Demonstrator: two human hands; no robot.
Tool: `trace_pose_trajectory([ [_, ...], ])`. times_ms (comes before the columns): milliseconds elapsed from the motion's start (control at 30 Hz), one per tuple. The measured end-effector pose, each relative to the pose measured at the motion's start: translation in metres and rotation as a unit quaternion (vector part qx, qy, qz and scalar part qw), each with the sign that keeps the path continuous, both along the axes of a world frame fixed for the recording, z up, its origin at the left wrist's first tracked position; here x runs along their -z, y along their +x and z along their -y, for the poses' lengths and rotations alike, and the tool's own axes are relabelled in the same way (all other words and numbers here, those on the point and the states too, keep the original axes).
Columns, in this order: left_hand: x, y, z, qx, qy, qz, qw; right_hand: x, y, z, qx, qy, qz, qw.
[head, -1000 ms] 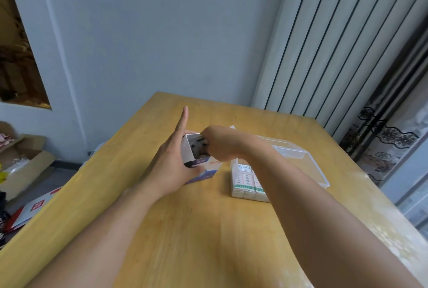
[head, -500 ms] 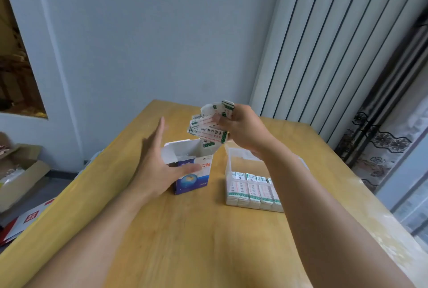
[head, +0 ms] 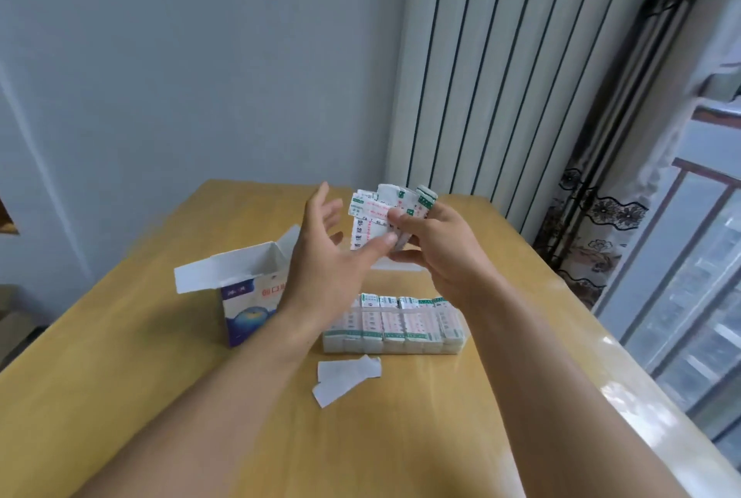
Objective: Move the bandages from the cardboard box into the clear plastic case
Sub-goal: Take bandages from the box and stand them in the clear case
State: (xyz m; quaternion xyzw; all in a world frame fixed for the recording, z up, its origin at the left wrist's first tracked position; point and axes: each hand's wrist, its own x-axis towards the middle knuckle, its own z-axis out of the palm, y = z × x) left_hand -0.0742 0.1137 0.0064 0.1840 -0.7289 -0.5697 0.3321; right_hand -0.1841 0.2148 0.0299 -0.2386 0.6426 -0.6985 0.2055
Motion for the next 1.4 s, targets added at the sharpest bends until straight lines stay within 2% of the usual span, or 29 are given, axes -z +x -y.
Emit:
trace_pose_trajectory([
  [100,-0.001,-0.006,0.009,0.086,0.094,0.051,0.991,0.01,-0.007,-0.008,-0.021,0.038,-0.059,0.997],
  [167,-0.004,-0.005,0.01,0.172,0.178,0.045,0.968,0.01,-0.006,-0.011,-0.061,0.045,-0.069,0.995],
  [267,-0.007,-0.005,0.009,0.205,0.241,0.032,0.948,0.003,0.0,-0.011,-0.104,0.037,-0.068,0.992],
  [333,-0.006,-0.003,0.01,0.211,0.264,0.037,0.94,-0.001,0.005,-0.01,-0.076,0.064,-0.109,0.989],
  [433,-0.006,0.001,0.008,0.193,0.269,0.049,0.942,-0.004,0.007,-0.012,0.004,0.156,-0.257,0.954],
  [467,-0.006,0.001,0.008,0.18,0.267,0.049,0.945,-0.005,0.006,-0.013,0.006,0.177,-0.28,0.944],
  [567,-0.005,0.001,0.01,0.138,0.261,0.047,0.954,-0.006,0.01,-0.011,-0.008,0.206,-0.278,0.938],
  [667,-0.006,0.0,0.01,0.118,0.276,0.046,0.953,-0.003,0.01,-0.008,0.027,0.196,-0.262,0.944],
  [800,-0.005,-0.003,0.012,0.095,0.291,0.032,0.952,-0.001,0.003,-0.007,0.066,0.114,-0.21,0.969],
  [967,-0.003,-0.005,0.01,0.084,0.297,0.034,0.951,-0.006,-0.001,-0.01,0.126,0.036,-0.229,0.964],
  [1033,-0.003,-0.004,0.01,0.099,0.312,0.038,0.944,-0.008,0.001,-0.009,0.1,0.015,-0.238,0.966],
  [1100,-0.004,-0.004,0.008,0.134,0.324,0.046,0.935,-0.005,0.006,-0.005,0.06,0.043,-0.27,0.96],
  [1233,-0.003,-0.001,0.009,0.191,0.343,0.052,0.918,0.012,0.011,0.006,0.087,0.175,-0.397,0.897],
  [1400,-0.001,-0.001,0.018,0.265,0.314,0.09,0.907,0.015,0.01,0.009,0.093,0.175,-0.41,0.89],
])
